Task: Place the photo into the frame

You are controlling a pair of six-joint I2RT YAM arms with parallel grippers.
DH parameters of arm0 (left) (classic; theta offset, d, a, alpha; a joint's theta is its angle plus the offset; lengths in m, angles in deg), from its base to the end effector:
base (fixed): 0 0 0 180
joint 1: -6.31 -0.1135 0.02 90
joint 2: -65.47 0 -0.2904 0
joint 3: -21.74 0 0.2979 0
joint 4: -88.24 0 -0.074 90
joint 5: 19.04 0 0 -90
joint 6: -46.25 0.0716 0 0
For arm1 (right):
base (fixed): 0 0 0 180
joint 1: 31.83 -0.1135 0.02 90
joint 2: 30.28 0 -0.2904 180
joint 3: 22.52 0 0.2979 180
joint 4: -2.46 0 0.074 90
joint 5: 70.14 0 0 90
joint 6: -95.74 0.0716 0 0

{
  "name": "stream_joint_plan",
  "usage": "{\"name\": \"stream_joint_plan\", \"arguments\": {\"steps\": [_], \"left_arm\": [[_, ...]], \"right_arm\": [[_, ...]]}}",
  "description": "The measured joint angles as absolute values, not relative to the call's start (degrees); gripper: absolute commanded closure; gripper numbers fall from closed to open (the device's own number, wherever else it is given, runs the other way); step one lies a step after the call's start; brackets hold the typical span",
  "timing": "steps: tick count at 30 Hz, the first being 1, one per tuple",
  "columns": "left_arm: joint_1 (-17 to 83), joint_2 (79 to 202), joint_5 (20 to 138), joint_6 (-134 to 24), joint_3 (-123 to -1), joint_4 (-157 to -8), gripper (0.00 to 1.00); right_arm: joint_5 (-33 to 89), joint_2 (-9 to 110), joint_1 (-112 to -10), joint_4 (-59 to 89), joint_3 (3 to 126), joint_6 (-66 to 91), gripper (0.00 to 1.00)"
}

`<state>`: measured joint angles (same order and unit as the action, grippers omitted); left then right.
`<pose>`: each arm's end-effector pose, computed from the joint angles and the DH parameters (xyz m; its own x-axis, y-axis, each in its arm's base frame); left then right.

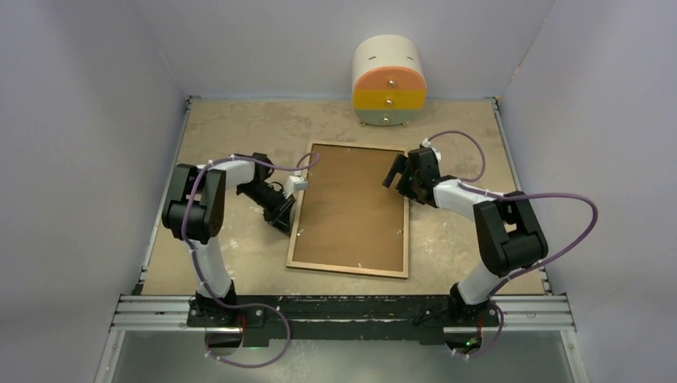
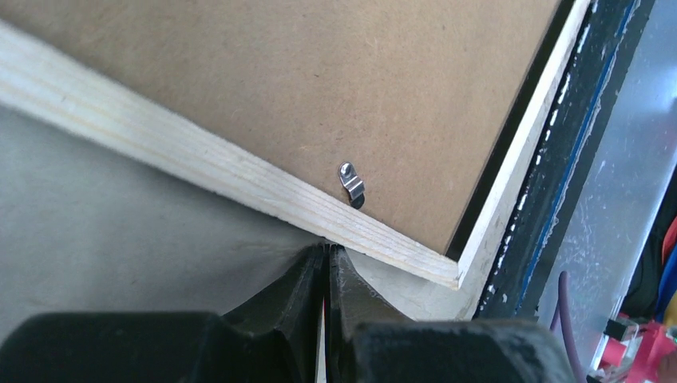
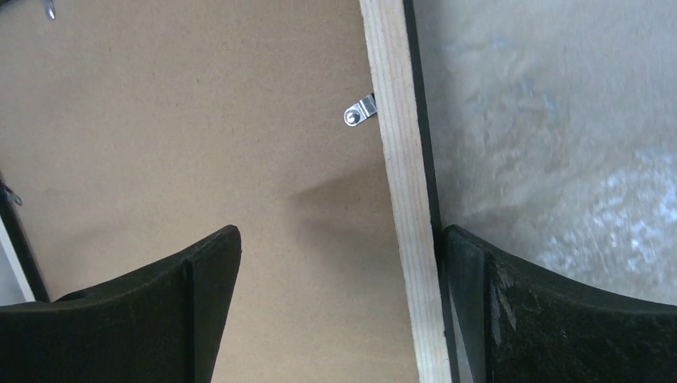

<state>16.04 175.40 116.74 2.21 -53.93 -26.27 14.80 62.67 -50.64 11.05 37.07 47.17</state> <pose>0.3306 -0.1087 0.0967 -0.6765 0.6247 -0.3900 0.6971 0.3724 -0.6127 0.3729 0.1204 0.1426 -0.6459 0.4763 -0.5966 0.2245 0.8654 0.4479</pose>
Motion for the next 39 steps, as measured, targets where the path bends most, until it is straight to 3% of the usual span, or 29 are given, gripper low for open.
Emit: {"name": "stream_joint_plan", "arguments": {"steps": [11,14,18,26,32,36,39], "left_arm": [[22.77,174.39,116.10,5.97,-53.77,-22.67,0.86],[19.06,171.88,116.47,8.50,-56.14,-19.32,0.75],[6.84,170.04,118.86,12.57,-65.60,-13.42,0.60],[-17.11,169.19,119.97,14.80,-73.75,-8.63,0.58],[-23.69,169.08,119.18,14.41,-73.14,-8.22,0.58],[-25.84,168.21,119.16,15.24,-70.32,-7.78,0.58],[-25.88,167.14,119.18,16.00,-68.48,-6.82,0.58]], "right_arm": [[13.69,67.39,-51.49,14.68,46.16,45.25,0.01],[7.37,66.49,-56.83,19.51,50.57,44.11,0.01],[2.01,66.88,-68.08,23.97,58.09,43.52,0.01],[-4.89,84.26,-89.44,33.37,82.27,43.15,0.21],[-8.11,96.19,-93.92,40.45,92.34,42.76,0.32],[-10.18,100.02,-94.47,43.64,95.49,42.43,0.36],[-11.52,101.77,-94.71,45.21,97.55,42.10,0.44]]}}
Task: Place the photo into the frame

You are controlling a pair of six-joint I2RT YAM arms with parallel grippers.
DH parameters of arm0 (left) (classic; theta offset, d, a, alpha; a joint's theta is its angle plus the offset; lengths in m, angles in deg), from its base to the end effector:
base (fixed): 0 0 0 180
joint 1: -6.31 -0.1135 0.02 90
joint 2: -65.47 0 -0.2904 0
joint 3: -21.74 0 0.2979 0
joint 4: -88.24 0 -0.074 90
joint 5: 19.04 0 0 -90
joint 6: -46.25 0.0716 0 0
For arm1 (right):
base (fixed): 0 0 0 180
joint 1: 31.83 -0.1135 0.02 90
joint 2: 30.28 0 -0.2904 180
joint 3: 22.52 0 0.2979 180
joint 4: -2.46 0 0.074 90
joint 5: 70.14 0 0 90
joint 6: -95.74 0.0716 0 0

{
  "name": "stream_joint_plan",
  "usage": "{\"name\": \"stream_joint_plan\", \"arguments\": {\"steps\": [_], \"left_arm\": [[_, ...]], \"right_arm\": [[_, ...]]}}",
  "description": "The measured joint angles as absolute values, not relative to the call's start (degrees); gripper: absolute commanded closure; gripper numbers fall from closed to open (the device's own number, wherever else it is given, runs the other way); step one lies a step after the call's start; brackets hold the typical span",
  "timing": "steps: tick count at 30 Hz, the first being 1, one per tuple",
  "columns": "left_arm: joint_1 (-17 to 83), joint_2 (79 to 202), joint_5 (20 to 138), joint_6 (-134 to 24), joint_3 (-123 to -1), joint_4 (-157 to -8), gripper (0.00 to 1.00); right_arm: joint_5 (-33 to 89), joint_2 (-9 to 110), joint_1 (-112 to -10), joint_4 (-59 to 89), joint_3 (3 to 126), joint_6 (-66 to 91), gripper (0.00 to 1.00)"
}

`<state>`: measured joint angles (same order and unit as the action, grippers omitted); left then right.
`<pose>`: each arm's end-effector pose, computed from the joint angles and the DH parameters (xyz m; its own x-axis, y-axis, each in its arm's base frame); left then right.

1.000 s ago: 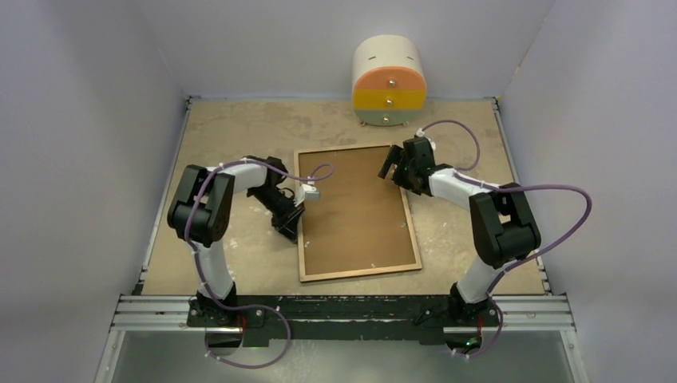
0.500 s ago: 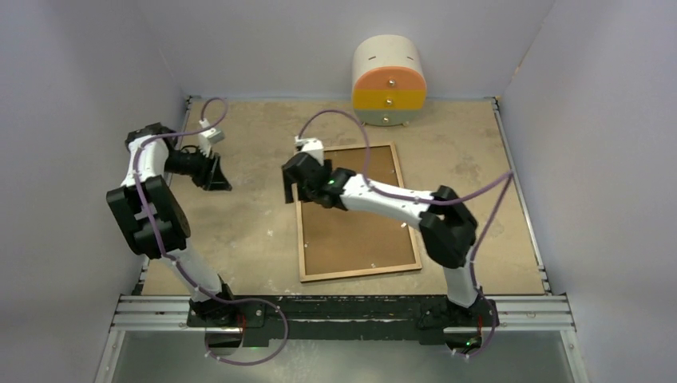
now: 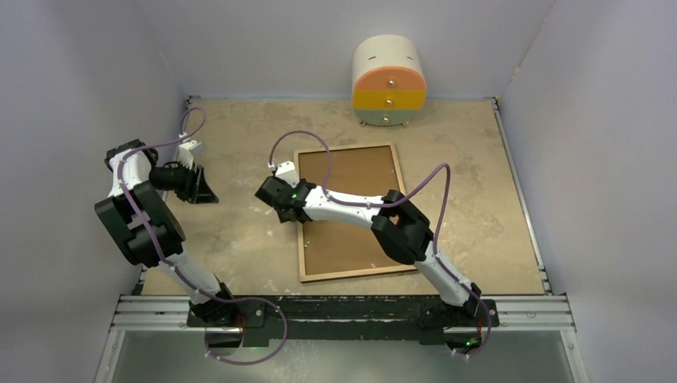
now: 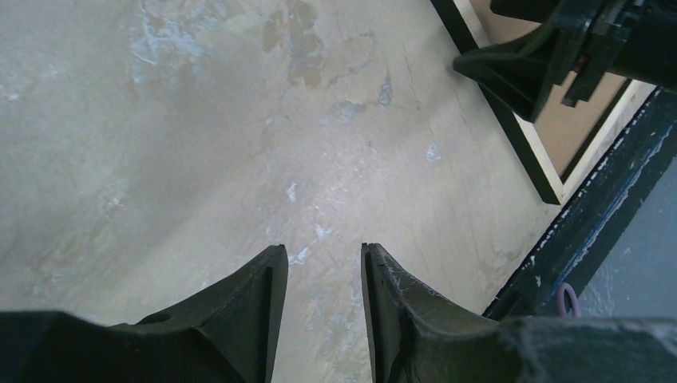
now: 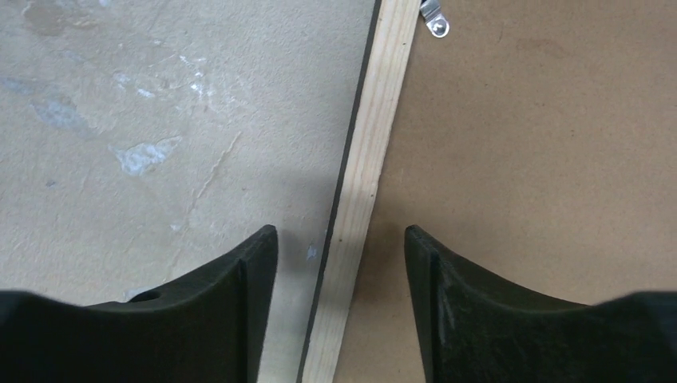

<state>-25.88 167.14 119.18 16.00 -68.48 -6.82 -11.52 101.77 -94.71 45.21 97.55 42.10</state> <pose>0.3307 0.1451 0.2178 -0.7910 0.1822 -0.5841 0.5123 0.7191 -0.4695 0.2994 0.5027 0.1570 -0.6690 -0.1958 -0.7171 -0.2809 0.9597 0.0000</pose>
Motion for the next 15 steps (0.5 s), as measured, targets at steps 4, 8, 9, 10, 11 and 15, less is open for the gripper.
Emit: {"name": "stream_joint_plan", "arguments": {"steps": [4,8,9,10,11,15], "left_arm": [[-25.81,166.39,119.23,16.98,-68.00,-5.97,0.58],[-25.81,166.37,119.18,17.42,-67.76,-5.77,0.58],[-25.81,166.37,119.16,17.44,-67.61,-5.79,0.58],[-25.81,166.33,119.16,17.49,-67.30,-5.81,0.58],[-25.81,166.31,119.14,17.55,-67.06,-5.84,0.58],[-25.81,166.20,119.12,17.62,-66.19,-5.90,0.58]], "right_arm": [[-12.19,102.75,-94.84,45.74,98.49,41.67,0.56],[-12.17,103.14,-94.84,46.17,98.53,41.73,0.59],[-12.19,103.34,-94.84,46.39,98.86,41.73,0.61],[-12.17,103.41,-94.84,46.54,99.08,41.73,0.64],[-12.15,103.49,-94.84,46.68,99.29,41.75,0.68],[-12.13,103.62,-94.84,47.53,99.88,41.86,0.99]]}}
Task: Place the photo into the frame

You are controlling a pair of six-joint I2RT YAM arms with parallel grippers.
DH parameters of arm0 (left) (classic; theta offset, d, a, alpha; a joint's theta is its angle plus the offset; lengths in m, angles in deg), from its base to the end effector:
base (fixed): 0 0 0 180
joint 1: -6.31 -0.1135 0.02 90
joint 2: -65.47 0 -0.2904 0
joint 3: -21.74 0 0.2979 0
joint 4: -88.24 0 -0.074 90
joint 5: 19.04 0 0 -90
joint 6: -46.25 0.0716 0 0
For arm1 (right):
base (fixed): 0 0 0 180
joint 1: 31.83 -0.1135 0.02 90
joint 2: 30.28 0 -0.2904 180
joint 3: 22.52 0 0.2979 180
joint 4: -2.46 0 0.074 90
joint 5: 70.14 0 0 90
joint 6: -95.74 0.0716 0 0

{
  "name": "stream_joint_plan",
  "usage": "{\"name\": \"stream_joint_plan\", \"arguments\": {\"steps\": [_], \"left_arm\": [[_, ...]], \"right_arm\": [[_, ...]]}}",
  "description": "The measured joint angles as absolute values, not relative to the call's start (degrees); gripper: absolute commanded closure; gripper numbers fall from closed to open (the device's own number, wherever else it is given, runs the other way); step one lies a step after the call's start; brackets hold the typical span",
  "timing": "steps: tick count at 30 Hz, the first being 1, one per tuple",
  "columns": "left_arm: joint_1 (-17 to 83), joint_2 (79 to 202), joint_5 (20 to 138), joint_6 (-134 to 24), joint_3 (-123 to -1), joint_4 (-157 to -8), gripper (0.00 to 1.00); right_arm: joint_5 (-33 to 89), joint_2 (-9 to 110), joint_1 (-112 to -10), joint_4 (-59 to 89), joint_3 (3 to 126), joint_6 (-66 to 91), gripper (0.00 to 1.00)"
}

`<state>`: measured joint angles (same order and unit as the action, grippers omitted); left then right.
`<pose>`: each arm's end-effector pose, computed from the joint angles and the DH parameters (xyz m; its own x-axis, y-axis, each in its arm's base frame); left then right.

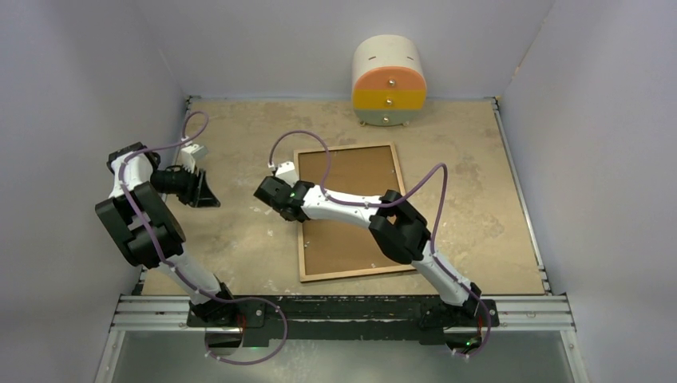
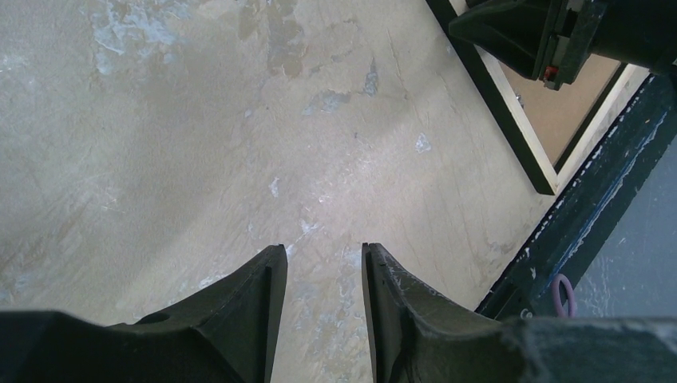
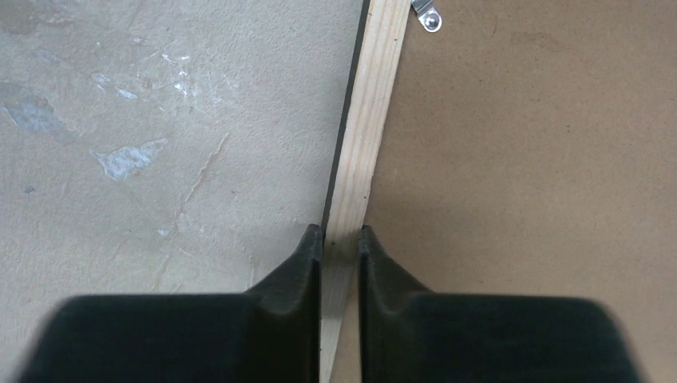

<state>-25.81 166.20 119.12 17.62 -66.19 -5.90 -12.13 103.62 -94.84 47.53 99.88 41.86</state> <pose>0.3216 0.1389 0.2125 -0.7959 0.1917 -0.5743 0.5194 0.7035 -0.4851 0.3004 0.5063 0.1509 -0.6734 -0.2205 -0.7056 -0.2802 0.9594 -0.0324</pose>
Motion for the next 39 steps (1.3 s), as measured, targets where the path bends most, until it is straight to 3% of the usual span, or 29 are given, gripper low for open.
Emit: {"name": "stream_joint_plan", "arguments": {"steps": [15,25,35,39], "left_arm": [[-25.81,164.36,118.66,19.50,-64.11,-5.22,0.58],[-26.23,164.06,119.47,20.98,-67.98,-0.09,0.61],[-25.88,155.07,122.66,20.02,-70.34,0.59,0.62],[-22.36,151.09,125.26,19.26,-72.31,0.98,0.62]], "right_arm": [[-4.98,106.99,-94.79,51.42,108.10,46.34,1.00],[7.94,97.24,-94.79,46.94,110.79,54.43,1.00],[20.26,90.14,-91.71,33.74,113.24,65.45,1.00],[26.03,86.18,-88.72,23.20,104.34,71.68,1.00]]}}
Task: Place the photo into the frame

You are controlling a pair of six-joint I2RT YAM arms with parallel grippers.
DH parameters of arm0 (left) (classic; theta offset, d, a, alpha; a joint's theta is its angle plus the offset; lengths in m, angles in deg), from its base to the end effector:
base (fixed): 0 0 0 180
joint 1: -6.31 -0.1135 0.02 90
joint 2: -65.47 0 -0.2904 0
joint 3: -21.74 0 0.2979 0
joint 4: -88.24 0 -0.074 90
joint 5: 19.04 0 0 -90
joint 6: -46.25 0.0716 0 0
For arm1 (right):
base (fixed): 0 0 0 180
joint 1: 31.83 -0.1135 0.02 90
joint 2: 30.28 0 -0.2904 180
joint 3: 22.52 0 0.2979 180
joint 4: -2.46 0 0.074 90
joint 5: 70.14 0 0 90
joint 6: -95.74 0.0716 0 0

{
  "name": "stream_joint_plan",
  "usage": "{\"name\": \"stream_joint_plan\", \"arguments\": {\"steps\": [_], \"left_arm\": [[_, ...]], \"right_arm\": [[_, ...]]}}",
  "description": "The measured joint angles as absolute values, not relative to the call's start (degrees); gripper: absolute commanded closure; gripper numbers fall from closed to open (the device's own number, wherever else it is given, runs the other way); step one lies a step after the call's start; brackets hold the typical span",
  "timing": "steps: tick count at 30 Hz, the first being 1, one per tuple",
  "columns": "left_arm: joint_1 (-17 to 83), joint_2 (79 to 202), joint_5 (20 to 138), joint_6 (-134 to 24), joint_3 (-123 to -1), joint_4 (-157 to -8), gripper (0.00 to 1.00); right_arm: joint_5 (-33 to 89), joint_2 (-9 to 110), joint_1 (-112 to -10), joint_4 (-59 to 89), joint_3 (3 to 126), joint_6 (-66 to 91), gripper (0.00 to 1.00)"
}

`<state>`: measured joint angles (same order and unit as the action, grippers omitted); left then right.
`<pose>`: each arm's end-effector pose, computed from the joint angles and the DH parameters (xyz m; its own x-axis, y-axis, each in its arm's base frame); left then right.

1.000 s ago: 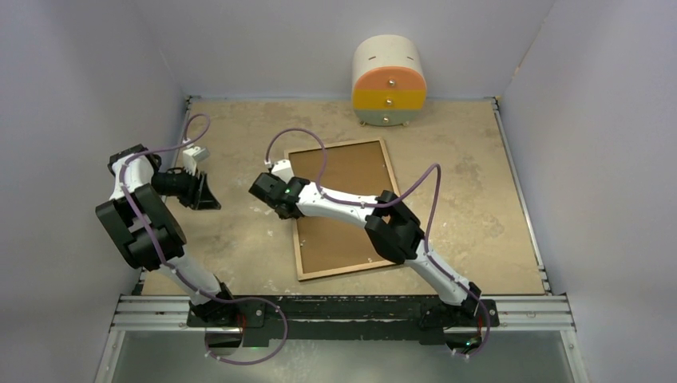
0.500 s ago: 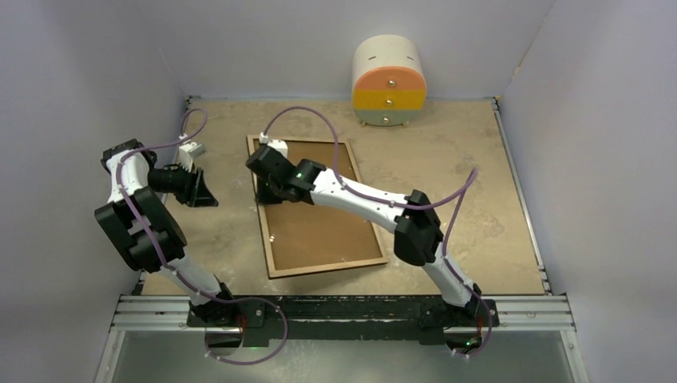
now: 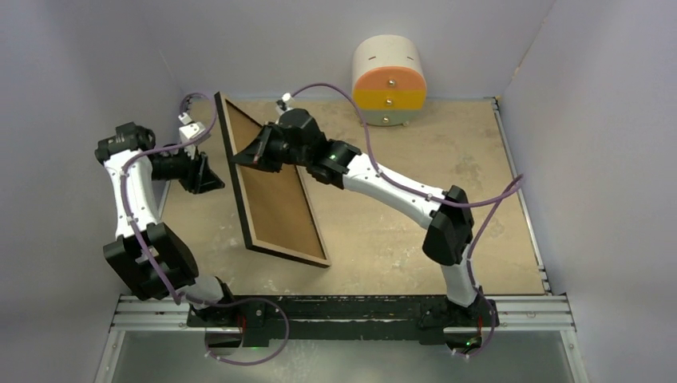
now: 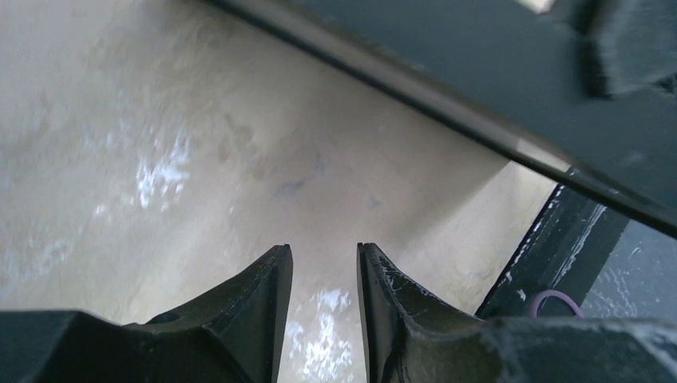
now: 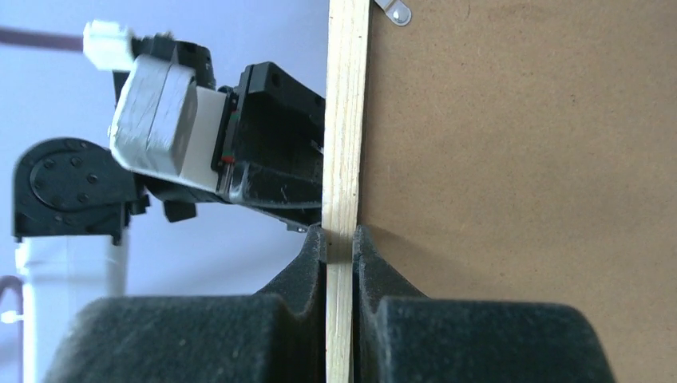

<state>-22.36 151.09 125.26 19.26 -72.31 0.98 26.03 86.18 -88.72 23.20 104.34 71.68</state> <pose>0.2946 0.0948 0.3315 -0.5828 0.2740 -0.7651 0.6830 0.6753 -0.2784 0.3132 0.4944 0.4012 -0.8531 0.3537 -0.3835 -0.2735 0.3226 0.9062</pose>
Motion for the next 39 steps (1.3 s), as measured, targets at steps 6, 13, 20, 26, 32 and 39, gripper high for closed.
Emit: {"name": "stream_joint_plan", "arguments": {"steps": [6,13,20,26,32,39], "left_arm": [[-14.45,150.53,128.28,14.12,-75.17,-0.81,0.63],[-3.43,150.22,128.32,0.70,-77.36,-12.52,0.65],[9.49,152.10,125.00,-9.24,-83.17,-20.26,0.67],[14.18,155.27,121.54,-12.61,-86.60,-22.25,0.67],[18.18,158.24,118.83,-14.18,-88.70,-22.23,0.67],[18.97,158.59,116.01,-14.01,-88.99,-21.48,0.68]], "right_arm": [[32.88,79.91,-82.99,10.85,91.88,79.13,1.00],[38.45,74.73,-76.85,0.49,81.33,84.42,0.76],[41.40,70.23,-71.93,0.89,77.28,83.39,0.29],[42.76,68.54,-68.48,8.95,79.27,77.29,0.21],[43.41,68.57,-66.55,20.08,85.37,69.60,0.23],[40.81,69.66,-65.83,34.15,94.35,58.69,0.34]]}}
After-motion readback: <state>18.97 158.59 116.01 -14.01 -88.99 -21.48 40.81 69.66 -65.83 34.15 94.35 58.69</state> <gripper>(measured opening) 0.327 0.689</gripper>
